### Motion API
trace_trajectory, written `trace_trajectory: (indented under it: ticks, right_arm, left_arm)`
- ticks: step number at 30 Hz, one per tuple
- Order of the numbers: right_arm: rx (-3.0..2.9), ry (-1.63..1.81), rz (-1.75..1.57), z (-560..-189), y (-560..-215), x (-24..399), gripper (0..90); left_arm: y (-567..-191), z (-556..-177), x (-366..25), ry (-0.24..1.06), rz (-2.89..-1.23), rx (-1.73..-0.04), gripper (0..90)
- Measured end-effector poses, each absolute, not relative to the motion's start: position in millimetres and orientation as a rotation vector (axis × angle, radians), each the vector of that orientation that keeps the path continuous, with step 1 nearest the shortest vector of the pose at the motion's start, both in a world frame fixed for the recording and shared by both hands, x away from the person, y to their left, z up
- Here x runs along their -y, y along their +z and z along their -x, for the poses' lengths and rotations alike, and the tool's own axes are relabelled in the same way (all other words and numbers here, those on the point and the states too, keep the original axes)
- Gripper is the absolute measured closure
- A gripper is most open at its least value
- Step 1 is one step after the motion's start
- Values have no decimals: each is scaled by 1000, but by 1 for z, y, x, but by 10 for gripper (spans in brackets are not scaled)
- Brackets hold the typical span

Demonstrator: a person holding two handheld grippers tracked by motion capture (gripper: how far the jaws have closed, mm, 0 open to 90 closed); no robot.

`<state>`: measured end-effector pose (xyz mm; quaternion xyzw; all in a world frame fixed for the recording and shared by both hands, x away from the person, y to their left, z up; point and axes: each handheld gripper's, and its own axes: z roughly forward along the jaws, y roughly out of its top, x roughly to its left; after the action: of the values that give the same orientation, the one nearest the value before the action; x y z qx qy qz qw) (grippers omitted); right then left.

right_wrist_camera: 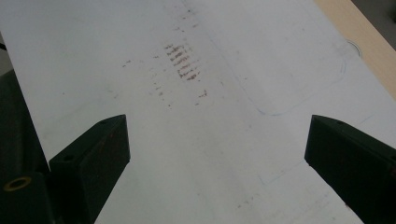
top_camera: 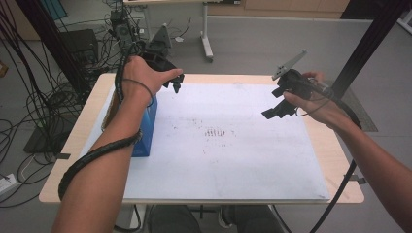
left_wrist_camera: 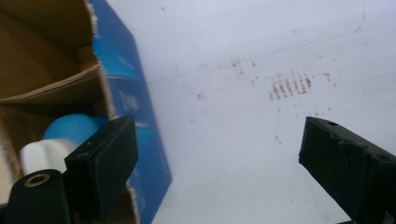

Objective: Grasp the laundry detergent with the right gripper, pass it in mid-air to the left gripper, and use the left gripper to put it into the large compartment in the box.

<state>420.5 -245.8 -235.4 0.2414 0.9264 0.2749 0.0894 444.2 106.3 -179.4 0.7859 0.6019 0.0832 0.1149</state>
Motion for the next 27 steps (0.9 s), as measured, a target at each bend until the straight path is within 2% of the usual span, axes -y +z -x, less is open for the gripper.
trace_trajectory:
  ticks: [21,27]
  right_arm:
    - [-2742,743,-807,-448,-232,274,70]
    - [-2737,728,-811,-452,-229,277,71]
  left_arm:
    - [-194,-450,-58,160,-2376,-1659,117]
    - [-197,-448,-54,198,-2420,-1646,113]
